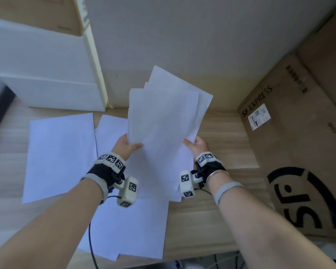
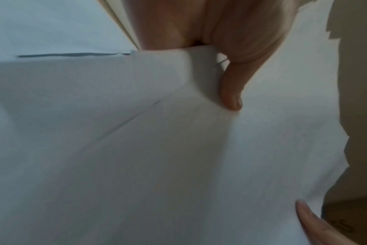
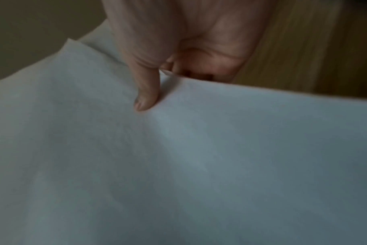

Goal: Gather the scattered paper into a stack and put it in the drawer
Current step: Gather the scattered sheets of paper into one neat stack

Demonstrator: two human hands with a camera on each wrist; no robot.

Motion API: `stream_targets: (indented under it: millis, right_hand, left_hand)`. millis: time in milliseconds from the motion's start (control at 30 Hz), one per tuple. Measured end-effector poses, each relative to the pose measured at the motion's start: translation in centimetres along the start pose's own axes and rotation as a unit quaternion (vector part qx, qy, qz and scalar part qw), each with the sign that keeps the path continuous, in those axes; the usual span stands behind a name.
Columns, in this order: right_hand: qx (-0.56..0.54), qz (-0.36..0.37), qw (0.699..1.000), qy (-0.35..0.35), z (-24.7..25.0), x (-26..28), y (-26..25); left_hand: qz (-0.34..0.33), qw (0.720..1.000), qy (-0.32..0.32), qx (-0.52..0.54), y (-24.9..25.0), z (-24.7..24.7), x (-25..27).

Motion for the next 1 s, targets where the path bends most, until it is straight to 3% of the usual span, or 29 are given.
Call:
stream_targets:
  millis: [100,300,600,800,867,933,1000]
  right_hand:
    - [-0.054,0.081,0.995,0.03,1.7,0.1,-5.2]
    - [-0.115,0.131,0.985,0.014,3.6,1.5,-11.5]
    - [-0.119,0.092,0.989,0.015,2.3,2.7,-10.8]
    - [-0.08,0.072,0.994,-0.014,0.4,2.6,-9.1]
    - [-0.088,0.069,0.994,-0.002,0.2,2.5,-9.1]
    - [-0.111,0.07,0.991,0.007,0.3,2.2,-9.4]
    - [-0.121,0.075,0.99,-0.001,0.5,1.9,-9.6]
  left_hand:
    - [-0.039,0.997,0.032,0.061,3.4,1.1,0.7]
    - [-0.098,0.977,0.07,0.176,7.9,2.7,3.0]
    - [-0.134,0.973,0.086,0.167,8.0,3.1,2.9]
    - [-0.038,0.985,0.047,0.164,4.5,1.4,0.8]
    - [-0.013,0.987,0.088,0.135,4.2,1.4,0.4]
    - [-0.025,0.98,0.136,0.143,4.4,2.1,0.0]
    - [-0.067,0.976,0.107,0.177,4.9,2.8,-0.2]
Point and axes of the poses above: each hand's wrist, its own x-axis away from the middle knuckle, its own z-axis out of the back of the hand, y = z × x, the point moved 5 cm from there along -x, towards the middle knuckle, and after that the axes turned 7 degrees about z, right-handed, at the moved point
